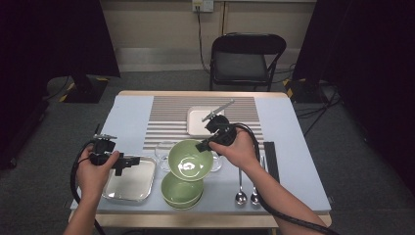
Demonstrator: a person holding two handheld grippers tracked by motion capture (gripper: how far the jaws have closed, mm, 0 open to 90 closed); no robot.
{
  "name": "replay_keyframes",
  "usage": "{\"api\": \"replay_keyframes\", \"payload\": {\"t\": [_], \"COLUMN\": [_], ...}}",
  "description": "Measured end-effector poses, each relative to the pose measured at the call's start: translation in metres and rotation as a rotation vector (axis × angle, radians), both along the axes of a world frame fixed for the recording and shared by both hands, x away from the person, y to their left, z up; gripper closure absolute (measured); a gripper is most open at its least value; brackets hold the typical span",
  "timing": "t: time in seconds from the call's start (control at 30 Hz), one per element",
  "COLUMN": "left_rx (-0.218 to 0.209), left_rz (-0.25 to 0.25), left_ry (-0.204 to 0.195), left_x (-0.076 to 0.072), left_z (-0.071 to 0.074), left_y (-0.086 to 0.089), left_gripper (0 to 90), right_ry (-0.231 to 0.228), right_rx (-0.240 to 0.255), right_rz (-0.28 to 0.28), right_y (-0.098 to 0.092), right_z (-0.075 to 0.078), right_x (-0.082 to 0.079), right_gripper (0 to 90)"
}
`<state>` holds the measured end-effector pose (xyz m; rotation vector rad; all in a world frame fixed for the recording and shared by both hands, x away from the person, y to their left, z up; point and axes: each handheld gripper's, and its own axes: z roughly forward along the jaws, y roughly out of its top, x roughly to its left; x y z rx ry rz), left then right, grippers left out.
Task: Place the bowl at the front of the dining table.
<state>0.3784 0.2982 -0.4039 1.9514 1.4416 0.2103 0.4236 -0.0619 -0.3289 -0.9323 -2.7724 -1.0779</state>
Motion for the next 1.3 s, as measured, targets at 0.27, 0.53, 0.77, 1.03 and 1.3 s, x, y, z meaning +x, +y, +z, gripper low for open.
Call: {"api": "replay_keyframes", "payload": {"t": [0.27, 0.53, 0.77, 1.03, 1.3], "left_rx": [0.004, 0.004, 0.008, 0.011, 0.007], "left_rz": [0.002, -0.003, -0.008, -0.016, -0.016], "left_ry": [-0.003, -0.001, -0.001, -0.006, -0.003], "left_x": [0.0, 0.0, 0.0, 0.001, 0.001], "left_z": [0.0, 0.0, -0.002, -0.002, -0.003], "left_y": [0.0, -0.002, -0.003, -0.002, -0.002], "left_gripper": [23.3, 23.3, 23.3, 23.3, 23.3], "right_ry": [-0.006, -0.013, -0.009, -0.006, -0.005], "right_rx": [0.018, 0.015, 0.015, 0.017, 0.019], "right_rz": [-0.046, -0.074, -0.097, -0.122, -0.147], "right_y": [-0.006, -0.008, -0.011, -0.016, -0.021], "right_z": [0.005, 0.008, 0.009, 0.009, 0.01], "right_x": [0.005, 0.009, 0.012, 0.019, 0.026], "right_gripper": [84.9, 85.0, 84.9, 84.9, 84.9]}}
